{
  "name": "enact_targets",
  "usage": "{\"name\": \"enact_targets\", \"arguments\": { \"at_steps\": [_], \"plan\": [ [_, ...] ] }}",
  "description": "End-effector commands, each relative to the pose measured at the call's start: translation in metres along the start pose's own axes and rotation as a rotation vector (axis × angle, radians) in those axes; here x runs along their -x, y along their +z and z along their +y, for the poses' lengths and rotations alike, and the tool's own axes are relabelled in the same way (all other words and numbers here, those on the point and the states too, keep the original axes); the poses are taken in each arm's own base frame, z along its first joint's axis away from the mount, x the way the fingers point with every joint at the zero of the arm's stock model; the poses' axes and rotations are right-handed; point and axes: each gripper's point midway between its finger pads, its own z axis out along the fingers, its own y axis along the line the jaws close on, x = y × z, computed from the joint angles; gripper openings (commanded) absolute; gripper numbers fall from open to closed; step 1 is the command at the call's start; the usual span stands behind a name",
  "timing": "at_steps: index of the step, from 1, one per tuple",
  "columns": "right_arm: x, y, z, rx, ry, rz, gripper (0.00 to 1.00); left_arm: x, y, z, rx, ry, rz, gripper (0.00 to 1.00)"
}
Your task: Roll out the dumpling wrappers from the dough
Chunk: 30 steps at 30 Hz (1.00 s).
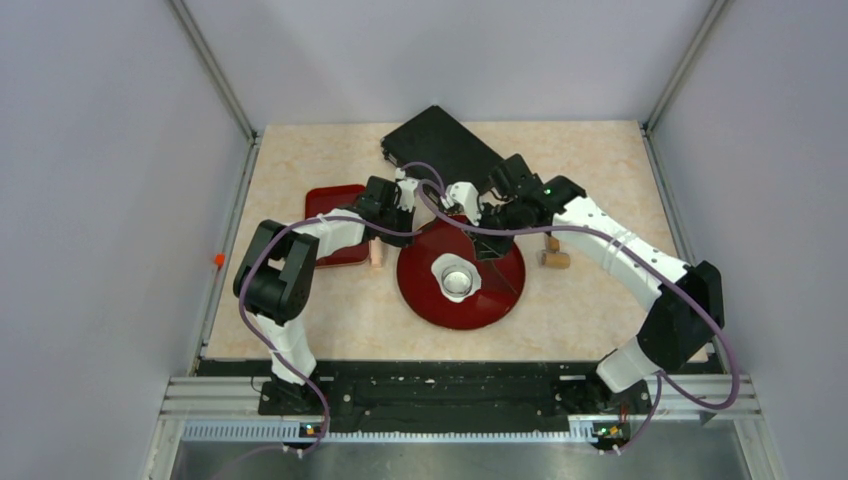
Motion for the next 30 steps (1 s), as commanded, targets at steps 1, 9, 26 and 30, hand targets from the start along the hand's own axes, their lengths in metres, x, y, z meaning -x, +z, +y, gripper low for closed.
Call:
{"name": "enact_targets", "arguments": {
  "at_steps": [1,9,26,30],
  "plan": [
    [0.026,-0.005,0.006,0.019,-0.016,-0.142,0.00,0.011,-0.010,0.018,0.091,-0.006,-0.047,0.00],
    [0.011,0.019,-0.009,-0.048,-0.025,-0.140,0.00,0.011,-0.010,0.018,0.091,-0.006,-0.048,0.00],
    [0.017,0.005,-0.049,-0.296,-0.075,-0.181,0.00,0.011,-0.010,0.016,0.085,-0.002,-0.049,0.00],
    [0.018,0.016,-0.046,-0.258,-0.056,-0.192,0.00,0.011,-0.010,0.017,0.084,-0.002,-0.050,0.00]
  ]
}}
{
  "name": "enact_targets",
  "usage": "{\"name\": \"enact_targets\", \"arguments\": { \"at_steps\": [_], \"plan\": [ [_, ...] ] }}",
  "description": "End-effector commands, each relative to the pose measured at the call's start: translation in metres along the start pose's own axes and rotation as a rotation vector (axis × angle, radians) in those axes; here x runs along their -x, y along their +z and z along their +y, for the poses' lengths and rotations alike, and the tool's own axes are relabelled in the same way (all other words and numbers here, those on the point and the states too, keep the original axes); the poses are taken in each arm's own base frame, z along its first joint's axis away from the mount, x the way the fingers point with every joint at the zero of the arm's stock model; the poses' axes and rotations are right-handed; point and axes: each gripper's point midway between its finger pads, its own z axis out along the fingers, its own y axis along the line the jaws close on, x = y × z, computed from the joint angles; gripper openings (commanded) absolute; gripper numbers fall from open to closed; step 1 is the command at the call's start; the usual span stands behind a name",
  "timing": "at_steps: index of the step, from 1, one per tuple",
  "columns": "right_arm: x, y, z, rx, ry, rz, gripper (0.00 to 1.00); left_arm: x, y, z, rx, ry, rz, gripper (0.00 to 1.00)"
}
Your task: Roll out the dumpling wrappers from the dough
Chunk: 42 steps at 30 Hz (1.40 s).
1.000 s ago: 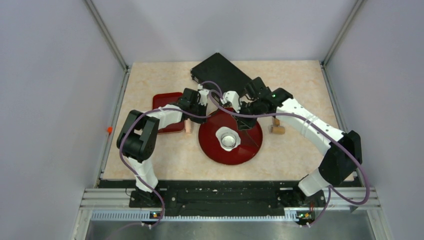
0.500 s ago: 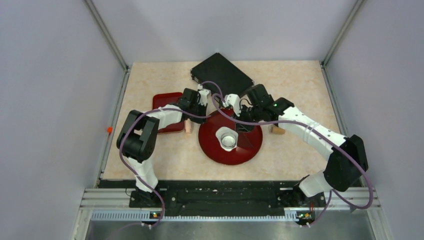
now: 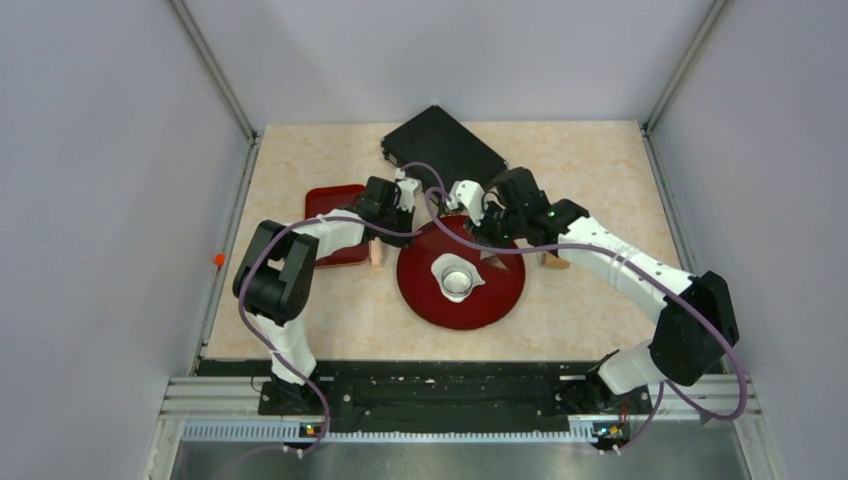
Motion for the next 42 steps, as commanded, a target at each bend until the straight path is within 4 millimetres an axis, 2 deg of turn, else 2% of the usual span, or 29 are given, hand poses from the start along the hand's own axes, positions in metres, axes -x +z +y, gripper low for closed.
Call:
{"name": "enact_targets", "arguments": {
  "at_steps": [1,3,5,10,13,17,19,28,42],
  "plan": [
    [0.012,0.007,-0.006,-0.017,-0.006,-0.054,0.00,0.011,-0.009,0.017,0.083,-0.003,-0.047,0.00],
    [0.014,0.008,-0.004,-0.001,0.003,-0.056,0.00,0.011,-0.009,0.017,0.083,-0.003,-0.046,0.00],
    [0.019,0.001,-0.004,0.011,-0.015,-0.050,0.00,0.012,-0.009,0.016,0.082,-0.002,-0.047,0.00],
    [0.038,-0.038,-0.008,-0.011,-0.070,-0.071,0.00,0.011,-0.009,0.016,0.082,-0.002,-0.046,0.00],
    [0.042,-0.050,0.005,0.048,-0.051,-0.080,0.00,0.011,-0.009,0.016,0.082,-0.004,-0.045,0.00],
    [0.038,-0.046,0.026,0.147,0.013,-0.092,0.00,0.011,-0.009,0.017,0.082,-0.003,-0.046,0.00],
    [0.034,-0.040,0.031,0.166,0.037,-0.090,0.00,0.011,-0.009,0.017,0.084,-0.003,-0.046,0.00],
    [0.033,-0.026,0.032,0.180,0.086,-0.094,0.00,0.012,-0.010,0.017,0.085,-0.002,-0.048,0.00],
    [0.019,-0.011,0.033,0.190,0.099,-0.055,0.00,0.012,-0.010,0.017,0.084,-0.003,-0.050,0.00]
  ]
}}
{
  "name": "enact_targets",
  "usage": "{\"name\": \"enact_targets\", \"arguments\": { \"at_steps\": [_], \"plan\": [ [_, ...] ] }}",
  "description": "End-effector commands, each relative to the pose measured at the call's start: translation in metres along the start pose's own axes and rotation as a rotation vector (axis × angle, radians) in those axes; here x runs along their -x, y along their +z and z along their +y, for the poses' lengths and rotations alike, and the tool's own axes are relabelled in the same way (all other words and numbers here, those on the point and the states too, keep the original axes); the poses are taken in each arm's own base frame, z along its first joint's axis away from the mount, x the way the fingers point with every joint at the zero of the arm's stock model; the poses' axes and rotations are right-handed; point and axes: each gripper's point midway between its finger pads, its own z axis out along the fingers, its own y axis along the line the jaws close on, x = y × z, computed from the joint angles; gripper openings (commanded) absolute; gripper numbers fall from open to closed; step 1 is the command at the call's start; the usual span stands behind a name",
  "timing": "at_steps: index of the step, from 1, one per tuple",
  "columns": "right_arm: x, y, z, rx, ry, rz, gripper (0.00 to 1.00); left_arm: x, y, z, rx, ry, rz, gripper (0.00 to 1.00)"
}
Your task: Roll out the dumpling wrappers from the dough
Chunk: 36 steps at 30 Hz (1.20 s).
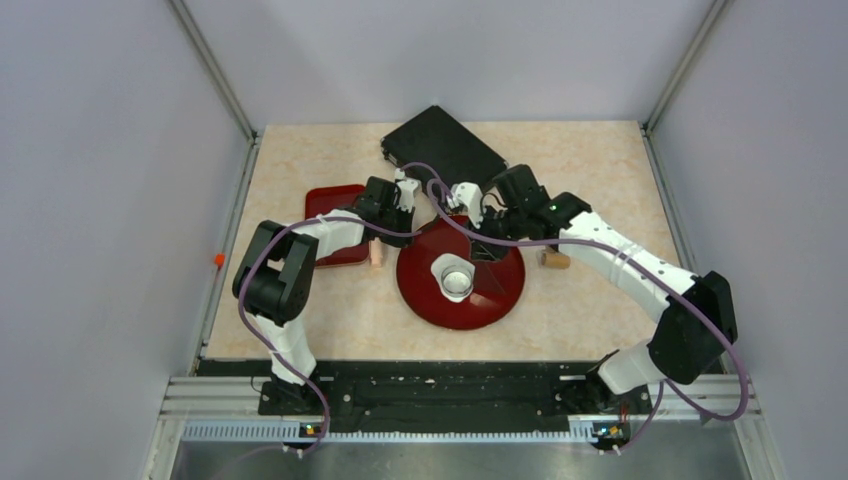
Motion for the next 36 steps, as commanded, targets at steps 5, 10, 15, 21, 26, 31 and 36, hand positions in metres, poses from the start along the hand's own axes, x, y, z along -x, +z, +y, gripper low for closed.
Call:
{"name": "enact_targets", "arguments": {
  "at_steps": [5,10,15,21,26,31,36],
  "plan": [
    [0.008,0.005,-0.007,-0.022,0.000,-0.070,0.00,0.012,-0.010,0.016,0.081,-0.001,-0.052,0.00],
    [0.003,0.005,-0.009,-0.041,0.006,-0.080,0.00,0.012,-0.010,0.016,0.080,-0.002,-0.053,0.00],
    [0.000,0.004,-0.011,-0.050,0.009,-0.081,0.00,0.012,-0.010,0.016,0.080,-0.001,-0.052,0.00],
    [-0.001,-0.007,-0.025,-0.138,-0.014,-0.069,0.00,0.012,-0.010,0.016,0.081,-0.002,-0.050,0.00],
    [-0.014,-0.003,-0.031,-0.167,-0.020,-0.028,0.00,0.011,-0.010,0.016,0.081,-0.002,-0.049,0.00],
    [-0.020,0.001,-0.036,-0.187,-0.016,-0.001,0.00,0.011,-0.010,0.016,0.082,-0.001,-0.050,0.00],
    [-0.020,-0.002,-0.049,-0.258,-0.026,-0.001,0.00,0.011,-0.010,0.016,0.079,-0.001,-0.050,0.00]
  ]
}}
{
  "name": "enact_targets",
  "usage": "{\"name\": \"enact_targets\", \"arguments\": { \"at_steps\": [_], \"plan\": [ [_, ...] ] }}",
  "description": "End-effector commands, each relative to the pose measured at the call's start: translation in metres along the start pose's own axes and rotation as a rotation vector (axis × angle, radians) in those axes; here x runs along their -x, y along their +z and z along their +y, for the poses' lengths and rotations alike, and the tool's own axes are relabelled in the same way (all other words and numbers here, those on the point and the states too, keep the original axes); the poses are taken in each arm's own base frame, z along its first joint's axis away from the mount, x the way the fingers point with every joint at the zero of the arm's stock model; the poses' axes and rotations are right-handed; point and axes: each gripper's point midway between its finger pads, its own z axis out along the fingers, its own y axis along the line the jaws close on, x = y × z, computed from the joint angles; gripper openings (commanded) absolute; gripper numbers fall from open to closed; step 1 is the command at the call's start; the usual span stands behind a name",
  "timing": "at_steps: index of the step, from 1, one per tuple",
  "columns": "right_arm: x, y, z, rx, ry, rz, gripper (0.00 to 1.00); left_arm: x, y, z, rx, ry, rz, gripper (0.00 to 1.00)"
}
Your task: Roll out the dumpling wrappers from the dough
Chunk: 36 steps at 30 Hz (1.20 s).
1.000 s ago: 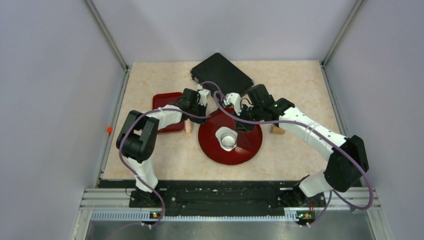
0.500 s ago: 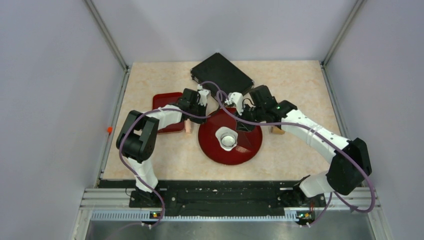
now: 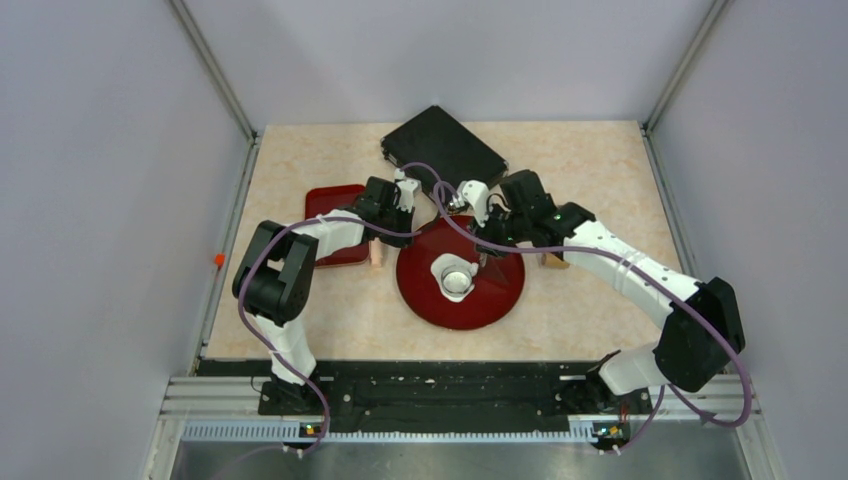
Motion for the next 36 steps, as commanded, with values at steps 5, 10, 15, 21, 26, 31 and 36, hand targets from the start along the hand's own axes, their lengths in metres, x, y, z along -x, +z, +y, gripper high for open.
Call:
{"name": "enact_targets", "arguments": {
  "at_steps": [5,10,15,21,26,31,36],
  "plan": [
    [0.000,0.004,-0.023,-0.096,-0.022,0.002,0.00,0.012,-0.009,0.015,0.074,0.001,-0.050,0.00],
    [0.011,0.012,-0.009,0.007,0.001,-0.030,0.00,0.012,-0.009,0.015,0.072,0.000,-0.049,0.00],
    [0.018,-0.003,-0.016,-0.031,-0.027,-0.021,0.00,0.012,-0.009,0.015,0.072,0.002,-0.052,0.00],
    [0.046,-0.043,-0.022,-0.103,-0.103,-0.101,0.00,0.013,-0.010,0.014,0.070,0.002,-0.055,0.00],
    [0.044,-0.054,0.008,0.036,-0.133,-0.110,0.00,0.013,-0.010,0.014,0.071,0.001,-0.054,0.00],
    [0.022,-0.042,0.019,0.094,-0.125,-0.070,0.00,0.011,-0.009,0.015,0.072,0.001,-0.051,0.00],
    [0.015,-0.030,0.021,0.115,-0.107,-0.062,0.00,0.012,-0.009,0.015,0.070,0.003,-0.051,0.00]
  ]
}}
